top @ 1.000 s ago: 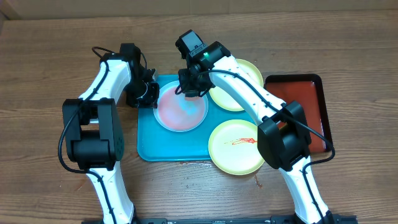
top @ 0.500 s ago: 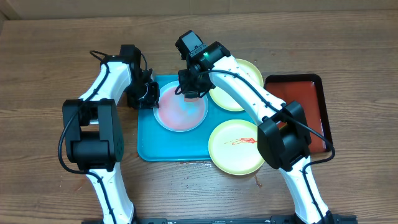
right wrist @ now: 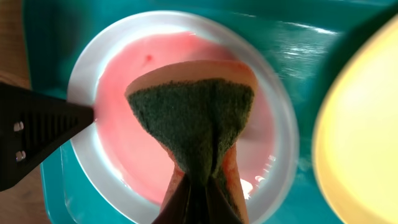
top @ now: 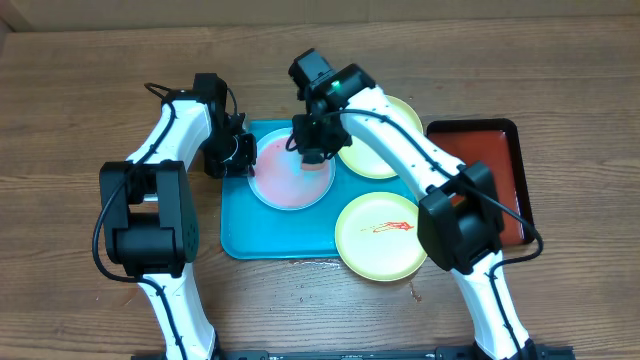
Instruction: Clean dirty plates on tray and stack at the side
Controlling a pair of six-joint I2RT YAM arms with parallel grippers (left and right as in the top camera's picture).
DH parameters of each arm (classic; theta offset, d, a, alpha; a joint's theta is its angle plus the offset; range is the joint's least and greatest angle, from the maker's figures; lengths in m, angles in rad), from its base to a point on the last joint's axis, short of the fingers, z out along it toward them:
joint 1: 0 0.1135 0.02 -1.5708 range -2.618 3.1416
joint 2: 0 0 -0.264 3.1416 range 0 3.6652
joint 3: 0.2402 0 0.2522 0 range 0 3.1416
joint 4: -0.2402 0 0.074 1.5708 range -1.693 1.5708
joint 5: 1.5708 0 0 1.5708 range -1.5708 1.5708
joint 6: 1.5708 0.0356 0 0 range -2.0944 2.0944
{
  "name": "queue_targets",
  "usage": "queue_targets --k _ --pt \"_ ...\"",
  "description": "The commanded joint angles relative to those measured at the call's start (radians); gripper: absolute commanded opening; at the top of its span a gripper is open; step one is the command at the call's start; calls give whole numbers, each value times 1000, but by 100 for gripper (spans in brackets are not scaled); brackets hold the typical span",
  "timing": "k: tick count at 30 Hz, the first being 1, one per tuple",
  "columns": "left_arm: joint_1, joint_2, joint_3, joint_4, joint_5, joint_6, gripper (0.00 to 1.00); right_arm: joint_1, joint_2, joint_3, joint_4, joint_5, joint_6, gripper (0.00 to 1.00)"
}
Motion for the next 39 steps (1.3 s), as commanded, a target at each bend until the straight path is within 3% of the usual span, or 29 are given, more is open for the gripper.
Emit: queue_targets --k 1,10,20,28,39 --pt "-6 -82 29 -20 -83 -2 4 -55 -182 34 -13 -16 -18 4" --pt "-7 -233 29 -76 -183 12 4 -217 -363 34 -107 -16 -35 4" --pt "-27 -321 29 -142 -341 -32 4 -380 -381 34 -193 -17 -84 4" --pt "-146 -409 29 -245 -555 -180 4 -400 -381 34 -195 -17 -91 4" --pt "-363 -413 29 -369 -932 -508 4 -400 -381 34 -220 -17 -95 4"
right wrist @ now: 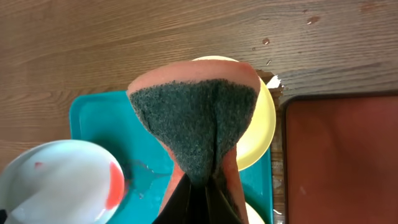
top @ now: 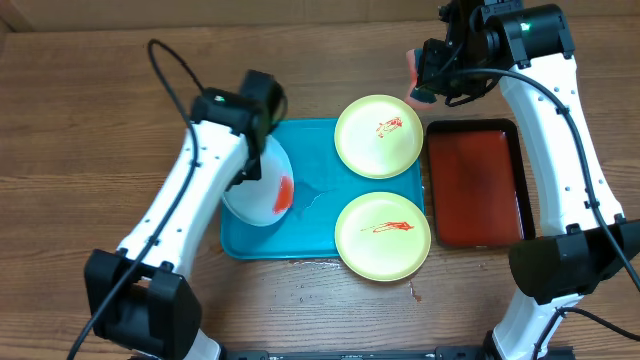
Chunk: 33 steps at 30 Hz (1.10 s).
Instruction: Clean dirty plates on tray and stack at the side
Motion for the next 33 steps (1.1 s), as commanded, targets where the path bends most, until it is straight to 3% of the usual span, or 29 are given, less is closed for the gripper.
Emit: queue_targets --k 1,17,33 --pt "-69 -19 23 -1 -208 -171 4 -3 -3 9 -14 -9 -25 4" --pt "-117 -19 23 0 -373 -192 4 -34 -3 9 -21 7 -60 4" --pt "-117 -18 23 28 -362 -192 4 -37 -3 9 -50 6 -79 4"
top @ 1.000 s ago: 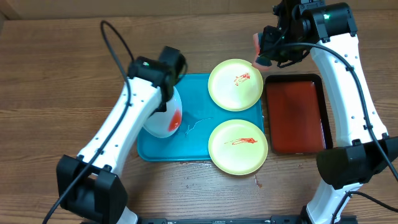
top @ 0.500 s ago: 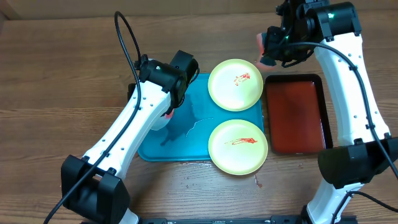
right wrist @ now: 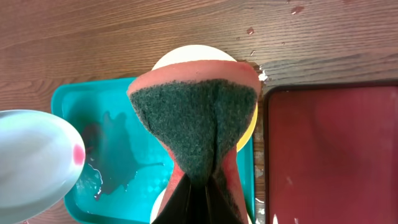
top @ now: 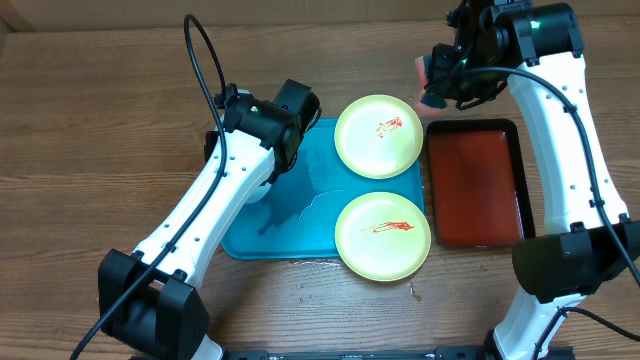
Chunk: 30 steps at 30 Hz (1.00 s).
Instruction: Clean dirty plates on tray and stack at the side
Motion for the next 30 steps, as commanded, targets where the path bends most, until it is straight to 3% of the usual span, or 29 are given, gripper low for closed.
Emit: queue_targets --k 1,19,30 --pt "1 -18 23 0 -29 -28 4 -5 -3 9 -4 2 -17 4" --pt "0 -18 23 -20 -31 -28 4 -5 -3 9 -47 5 -44 4" --pt "-29 -18 23 -18 -179 -32 4 -5 -3 9 -53 6 -44 4"
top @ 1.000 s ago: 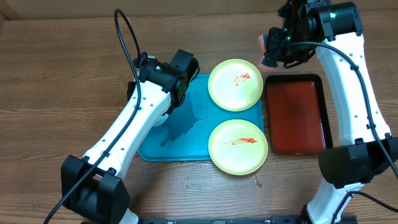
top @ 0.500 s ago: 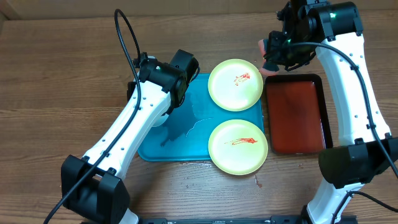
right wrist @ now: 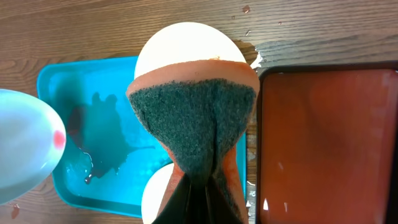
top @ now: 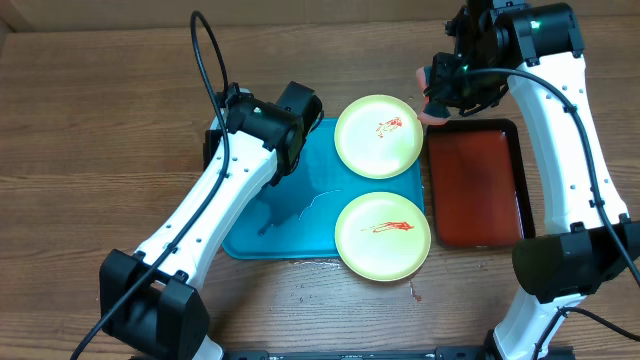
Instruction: Clean dirty plates on tray and stack at the side
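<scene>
My right gripper (right wrist: 198,200) is shut on a folded orange sponge with a green scouring face (right wrist: 194,118). It hangs high over the gap between the far yellow plate (top: 378,137) and the red tray (top: 480,185). A white plate (right wrist: 25,149) with a red smear on its rim is held up over the left end of the blue tray (top: 320,215). My left gripper (top: 288,125) is there; the overhead view hides its jaws and the plate under the arm. A second yellow plate (top: 383,236) with red streaks overlaps the blue tray's near right corner.
A reddish puddle (right wrist: 99,137) lies on the blue tray's floor. The red tray stands to the right of the blue one, and water drops (right wrist: 247,10) dot the wood behind it. The left arm's cable (top: 205,60) arches over the far left of the table.
My right gripper with the sponge has shifted a little toward the near side, now over the far yellow plate's right edge and the red tray's corner. The left arm and white plate have barely moved.
The sponge was first pressed onto the pink-smeared white plate on the blue tray, with the left gripper at the plate's rim. Then the sponge was up at the far right and the plate tilted, red liquid at its low edge. Later a puddle lay on the tray.
</scene>
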Controlling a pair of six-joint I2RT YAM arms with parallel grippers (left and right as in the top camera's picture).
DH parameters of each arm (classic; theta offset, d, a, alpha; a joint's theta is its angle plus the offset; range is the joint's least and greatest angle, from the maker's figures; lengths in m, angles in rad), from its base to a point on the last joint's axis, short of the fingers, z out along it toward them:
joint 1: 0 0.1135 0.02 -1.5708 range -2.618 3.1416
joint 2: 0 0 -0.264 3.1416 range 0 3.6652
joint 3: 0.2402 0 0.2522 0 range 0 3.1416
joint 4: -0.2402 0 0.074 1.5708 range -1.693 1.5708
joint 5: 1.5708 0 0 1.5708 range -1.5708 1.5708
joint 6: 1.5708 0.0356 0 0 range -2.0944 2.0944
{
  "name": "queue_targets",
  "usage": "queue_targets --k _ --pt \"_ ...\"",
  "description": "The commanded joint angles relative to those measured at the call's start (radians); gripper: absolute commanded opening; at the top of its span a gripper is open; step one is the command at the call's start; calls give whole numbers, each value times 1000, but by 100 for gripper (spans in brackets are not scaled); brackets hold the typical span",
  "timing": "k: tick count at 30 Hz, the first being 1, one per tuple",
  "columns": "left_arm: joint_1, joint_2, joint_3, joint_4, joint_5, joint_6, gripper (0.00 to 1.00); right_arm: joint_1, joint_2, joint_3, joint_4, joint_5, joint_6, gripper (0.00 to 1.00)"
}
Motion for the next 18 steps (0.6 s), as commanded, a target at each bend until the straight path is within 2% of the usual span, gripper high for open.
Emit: queue_targets --k 1,11,18 --pt "-19 -18 23 2 -116 -32 4 -5 -3 9 16 2 -8 4" --pt "-112 -18 23 9 -334 -51 4 -5 -3 9 25 2 -8 4" --pt "-183 -18 23 9 -421 -51 4 -9 -3 9 18 2 -7 4"
